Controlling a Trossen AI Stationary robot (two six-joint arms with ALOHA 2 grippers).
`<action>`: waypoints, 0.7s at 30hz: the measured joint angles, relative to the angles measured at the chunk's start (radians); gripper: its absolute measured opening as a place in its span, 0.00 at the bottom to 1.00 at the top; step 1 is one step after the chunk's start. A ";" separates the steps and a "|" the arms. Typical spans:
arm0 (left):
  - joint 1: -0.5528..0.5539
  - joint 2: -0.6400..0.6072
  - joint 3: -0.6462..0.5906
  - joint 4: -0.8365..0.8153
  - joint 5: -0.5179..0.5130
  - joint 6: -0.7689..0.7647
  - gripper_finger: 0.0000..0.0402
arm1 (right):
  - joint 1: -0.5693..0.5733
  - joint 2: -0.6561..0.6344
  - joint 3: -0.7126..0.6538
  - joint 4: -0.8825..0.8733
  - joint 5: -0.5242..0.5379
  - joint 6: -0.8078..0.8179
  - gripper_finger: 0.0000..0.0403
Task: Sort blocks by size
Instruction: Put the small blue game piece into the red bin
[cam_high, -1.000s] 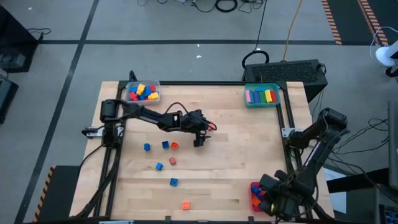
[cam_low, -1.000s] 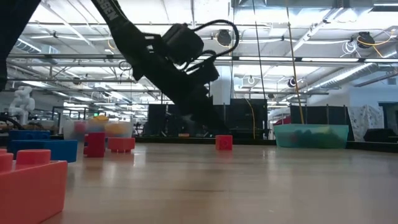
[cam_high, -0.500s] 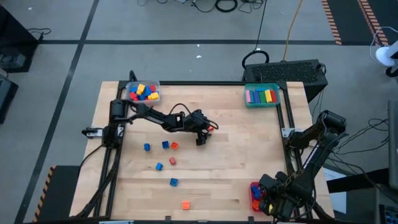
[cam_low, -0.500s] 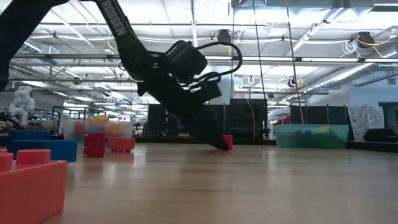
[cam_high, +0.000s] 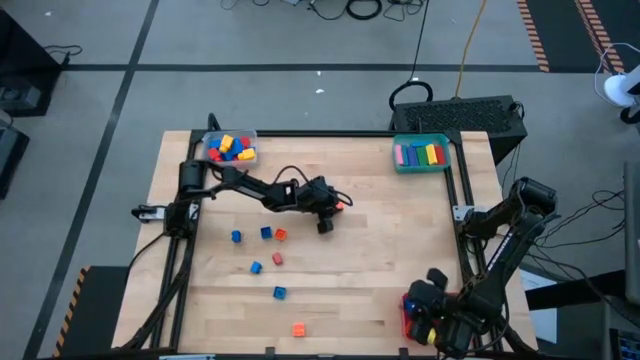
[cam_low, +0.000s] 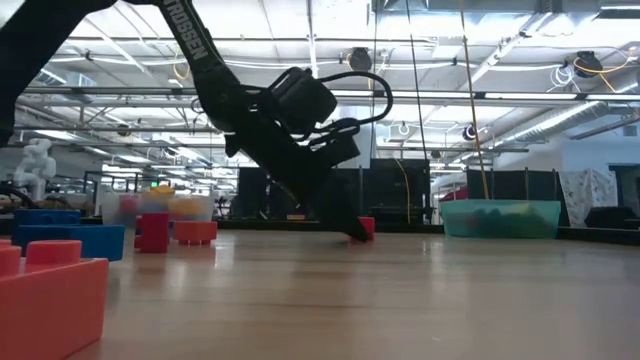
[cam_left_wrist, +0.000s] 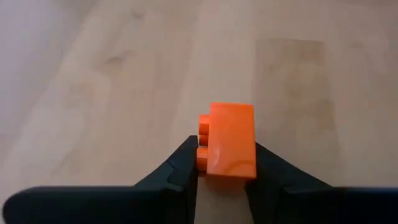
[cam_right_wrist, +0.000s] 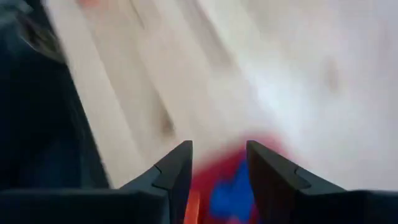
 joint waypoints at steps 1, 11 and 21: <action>0.000 -0.008 -0.001 -0.009 0.029 -0.001 0.24 | -0.003 0.000 0.000 0.013 0.071 -0.057 0.33; -0.034 -0.108 0.000 0.036 0.423 -0.182 0.24 | -0.176 0.008 0.000 0.093 0.301 -0.694 0.39; -0.105 -0.106 0.003 0.156 0.587 -0.298 0.24 | -0.386 0.012 0.001 0.264 0.343 -1.187 0.62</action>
